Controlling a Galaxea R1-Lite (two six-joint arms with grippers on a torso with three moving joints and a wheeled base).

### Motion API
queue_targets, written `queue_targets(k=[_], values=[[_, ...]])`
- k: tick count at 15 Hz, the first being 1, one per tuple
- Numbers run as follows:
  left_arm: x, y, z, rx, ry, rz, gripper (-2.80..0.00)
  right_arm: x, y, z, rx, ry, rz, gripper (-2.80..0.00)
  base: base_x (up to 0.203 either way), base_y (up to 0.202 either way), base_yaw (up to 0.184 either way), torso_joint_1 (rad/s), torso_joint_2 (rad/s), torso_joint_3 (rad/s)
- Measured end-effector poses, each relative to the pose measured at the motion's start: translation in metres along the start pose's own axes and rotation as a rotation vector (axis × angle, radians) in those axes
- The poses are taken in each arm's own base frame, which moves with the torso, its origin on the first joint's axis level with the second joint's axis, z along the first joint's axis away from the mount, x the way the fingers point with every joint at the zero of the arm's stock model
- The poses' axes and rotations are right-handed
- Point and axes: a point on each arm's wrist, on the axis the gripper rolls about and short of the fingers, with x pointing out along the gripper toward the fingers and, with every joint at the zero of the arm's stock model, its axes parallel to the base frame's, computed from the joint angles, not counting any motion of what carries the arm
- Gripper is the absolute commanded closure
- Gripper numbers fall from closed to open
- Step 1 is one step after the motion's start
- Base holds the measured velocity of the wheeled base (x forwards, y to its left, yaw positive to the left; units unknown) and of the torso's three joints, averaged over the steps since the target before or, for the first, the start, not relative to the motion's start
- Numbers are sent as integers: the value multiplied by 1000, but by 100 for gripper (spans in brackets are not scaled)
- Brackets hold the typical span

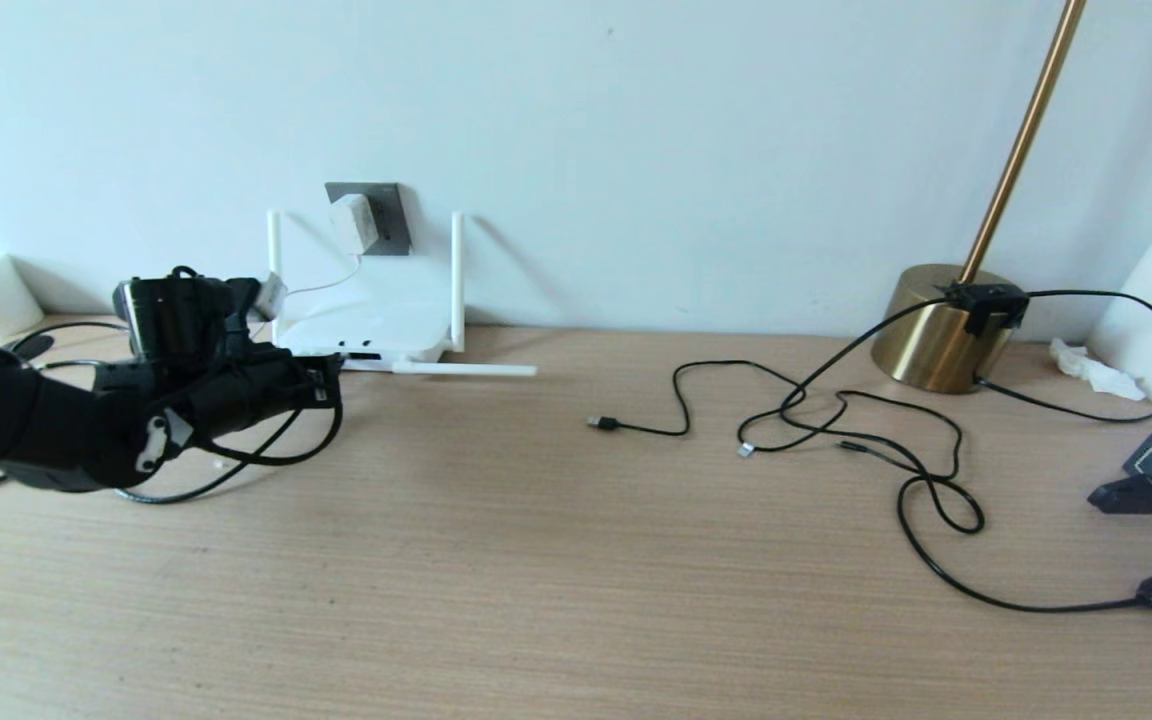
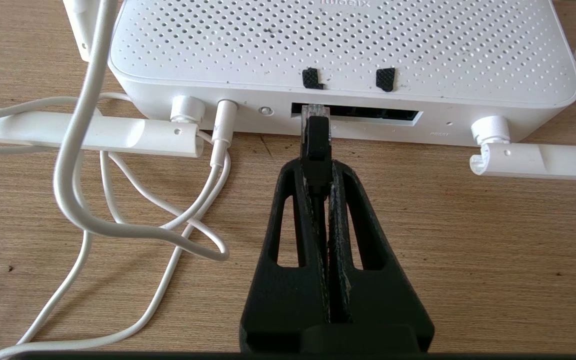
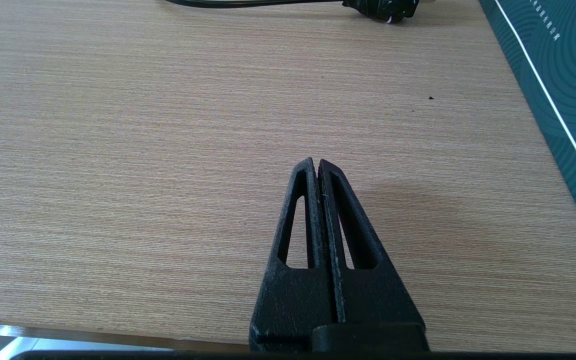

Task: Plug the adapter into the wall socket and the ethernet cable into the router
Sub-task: Plug cable into router interface

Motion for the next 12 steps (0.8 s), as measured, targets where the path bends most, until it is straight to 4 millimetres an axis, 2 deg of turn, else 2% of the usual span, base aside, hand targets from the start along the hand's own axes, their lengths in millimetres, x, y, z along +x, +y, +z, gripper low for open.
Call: queue_targets(k=[12], values=[[1,2,1,-1,-1,4,0,0,0,0,0,0,0,0,0,0,0,0,0,0]])
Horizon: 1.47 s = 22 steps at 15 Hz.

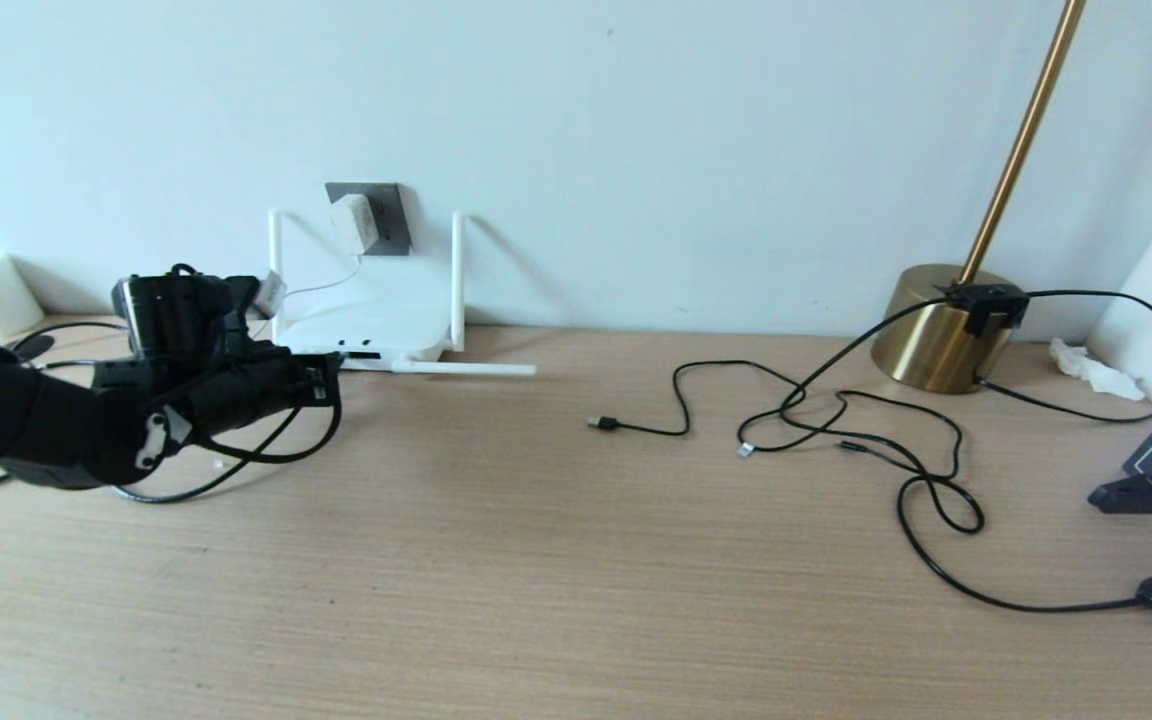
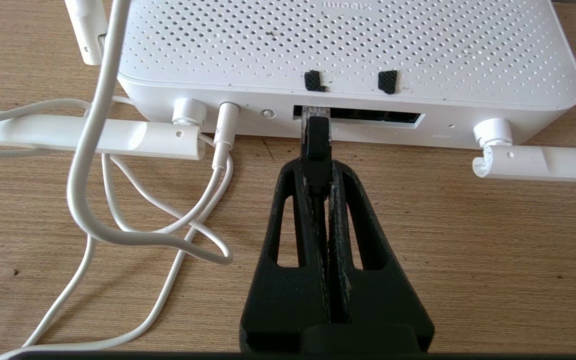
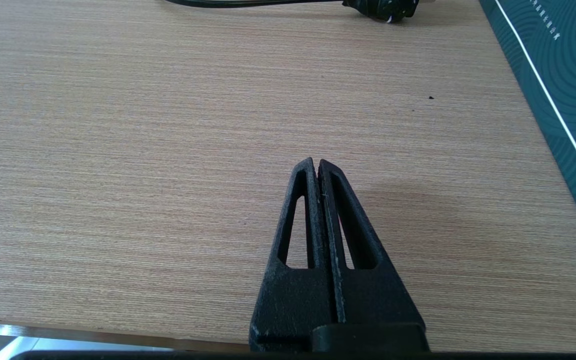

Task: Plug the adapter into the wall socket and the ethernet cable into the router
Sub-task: Plug cable into router interface

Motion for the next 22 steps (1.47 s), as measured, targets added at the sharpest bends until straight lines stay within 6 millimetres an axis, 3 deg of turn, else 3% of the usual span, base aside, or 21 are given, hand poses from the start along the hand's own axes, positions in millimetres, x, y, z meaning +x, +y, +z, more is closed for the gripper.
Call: queue_targets(k=[22], values=[[10,-1,-2,-1,19,-4,0,0,0,0,3,0,0,0,0,0,0,0,0,0]])
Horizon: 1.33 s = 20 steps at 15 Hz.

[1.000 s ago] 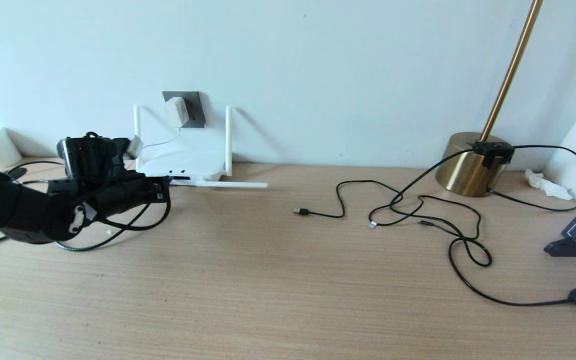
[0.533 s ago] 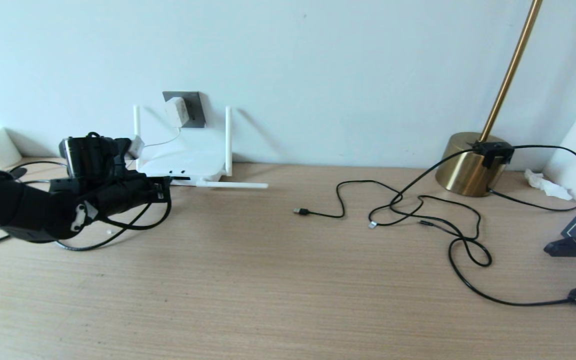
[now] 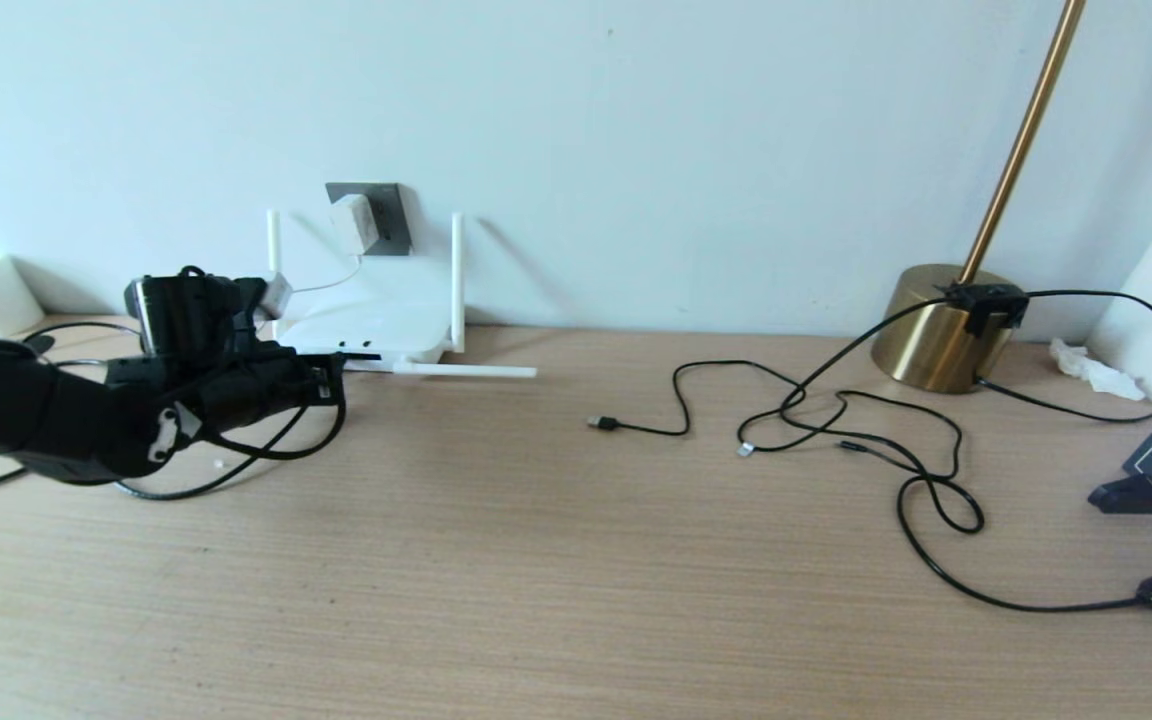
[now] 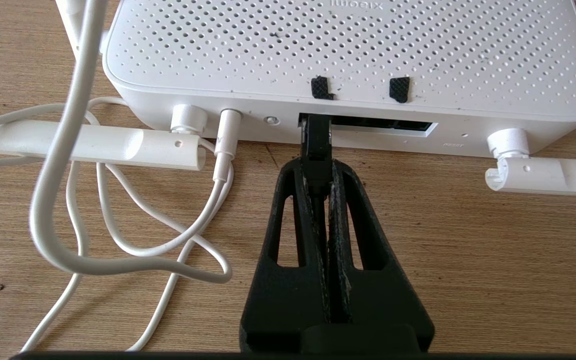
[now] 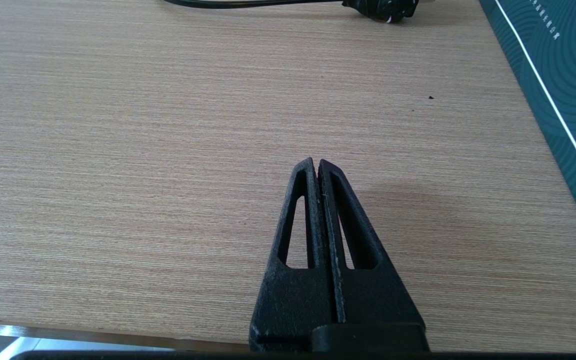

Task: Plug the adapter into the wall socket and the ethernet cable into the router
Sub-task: Plug cable into router interface

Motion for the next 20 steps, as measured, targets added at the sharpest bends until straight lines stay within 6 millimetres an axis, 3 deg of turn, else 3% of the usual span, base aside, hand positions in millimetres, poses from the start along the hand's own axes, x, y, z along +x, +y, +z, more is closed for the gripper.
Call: queue_targets(k=[20], values=[[0,-1,9,0,-9,-2,0,0,0,0,-1,0,0,0,0,0,0,0,0,0]])
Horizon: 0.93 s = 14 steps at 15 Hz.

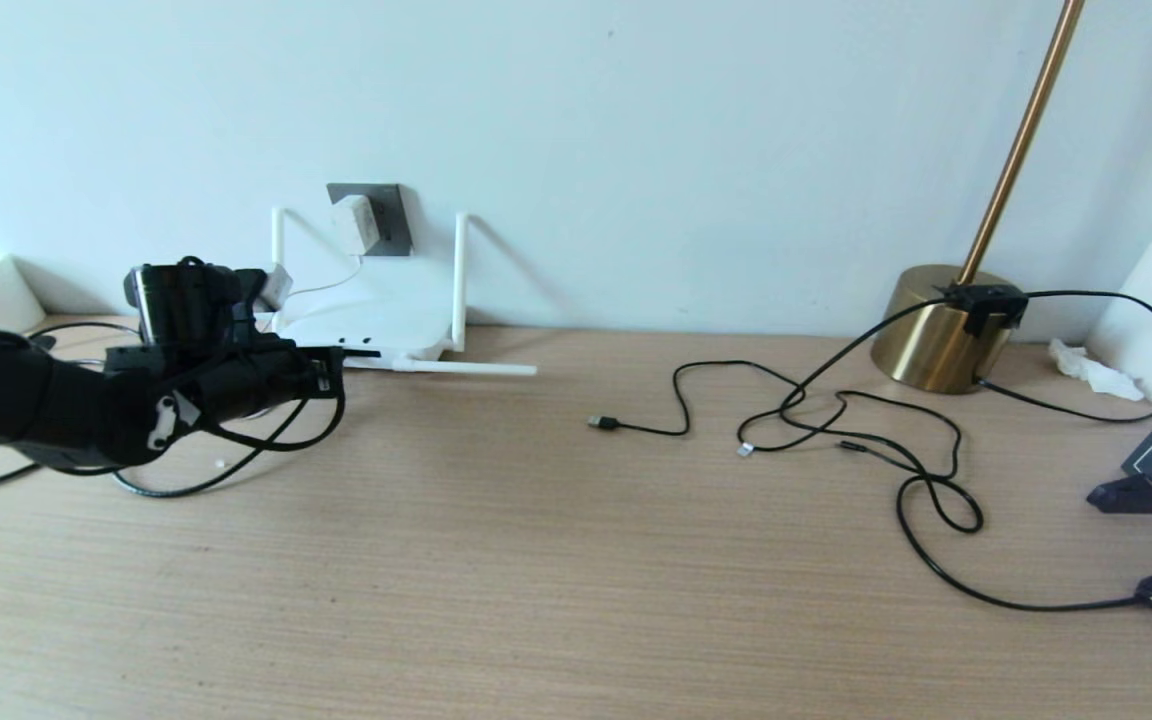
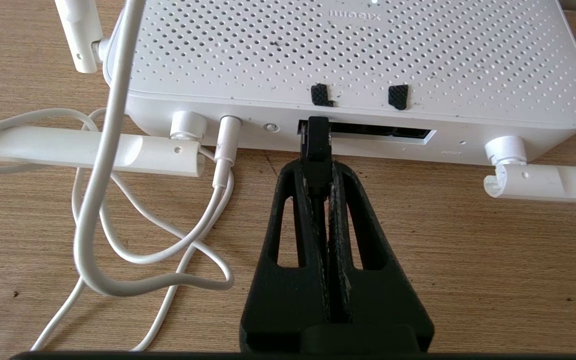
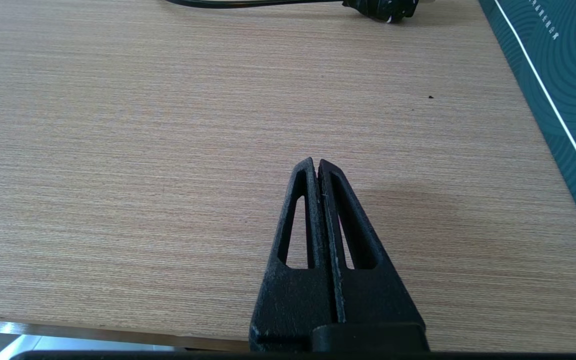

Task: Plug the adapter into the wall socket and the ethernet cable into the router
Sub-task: Plug cable into router interface

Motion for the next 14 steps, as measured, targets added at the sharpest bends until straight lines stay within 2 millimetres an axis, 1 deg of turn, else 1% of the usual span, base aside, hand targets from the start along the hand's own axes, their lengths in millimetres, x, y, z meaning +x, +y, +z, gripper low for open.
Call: queue_targets(k=[14], values=[[2,0,-2,12,1,-1,0,0,0,0,1,0,-1,0,0,0,0,0,0,0]])
